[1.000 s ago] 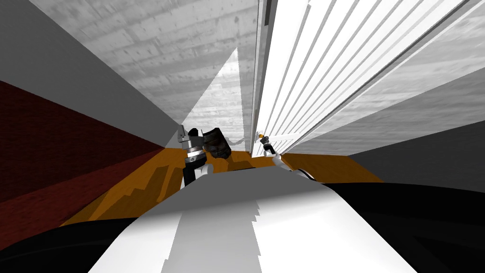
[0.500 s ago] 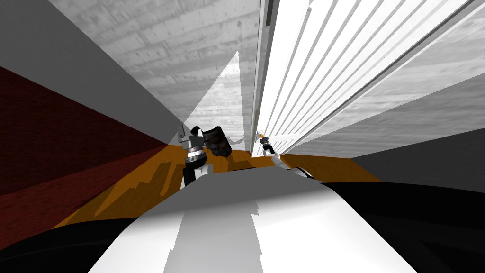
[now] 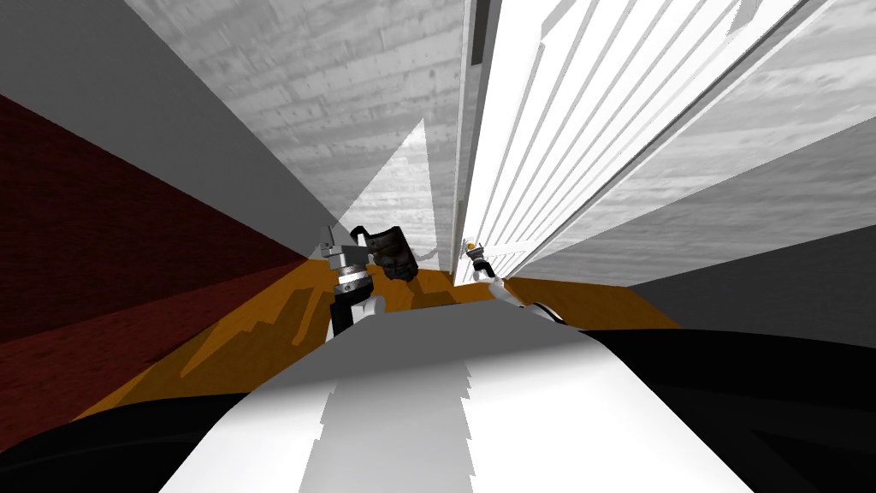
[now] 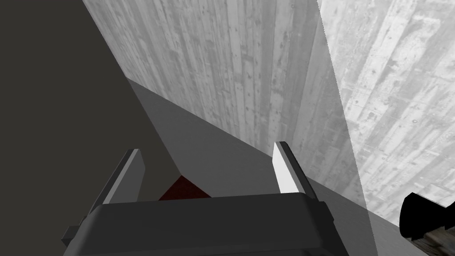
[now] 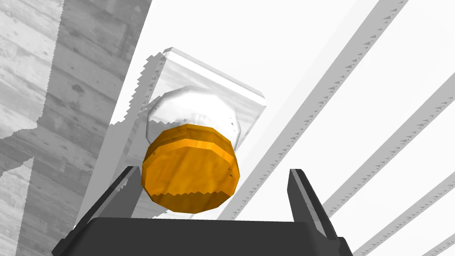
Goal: Pull the door open
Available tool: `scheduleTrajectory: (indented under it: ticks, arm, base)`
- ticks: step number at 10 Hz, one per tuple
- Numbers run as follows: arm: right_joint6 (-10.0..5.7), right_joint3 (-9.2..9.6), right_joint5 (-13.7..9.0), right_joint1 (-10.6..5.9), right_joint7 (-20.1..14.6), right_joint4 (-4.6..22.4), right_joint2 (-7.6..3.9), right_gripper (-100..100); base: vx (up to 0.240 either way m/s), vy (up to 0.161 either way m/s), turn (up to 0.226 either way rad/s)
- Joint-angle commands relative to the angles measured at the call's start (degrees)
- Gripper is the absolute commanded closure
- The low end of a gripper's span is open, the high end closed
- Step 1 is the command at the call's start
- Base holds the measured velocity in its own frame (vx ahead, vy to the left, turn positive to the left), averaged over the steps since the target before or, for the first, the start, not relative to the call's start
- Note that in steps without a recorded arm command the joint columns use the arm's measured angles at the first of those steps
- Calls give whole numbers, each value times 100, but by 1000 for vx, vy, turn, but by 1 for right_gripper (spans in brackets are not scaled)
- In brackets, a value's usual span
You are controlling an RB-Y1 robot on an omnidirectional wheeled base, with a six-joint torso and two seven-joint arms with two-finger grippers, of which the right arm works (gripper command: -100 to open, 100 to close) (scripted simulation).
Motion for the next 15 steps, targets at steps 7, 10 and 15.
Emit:
scheduleTrajectory:
  ticks: [7, 10, 15]
  arm:
    - [235, 243, -905, 132, -1006, -533, 224, -100]
    - [314, 317, -1217, 174, -1353, -684, 280, -100]
    - [197, 182, -1379, 324, -1719, -633, -175, -100]
  base:
    - [-95, -43, 32]
    - [-92, -43, 19]
    - [53, 1, 126]
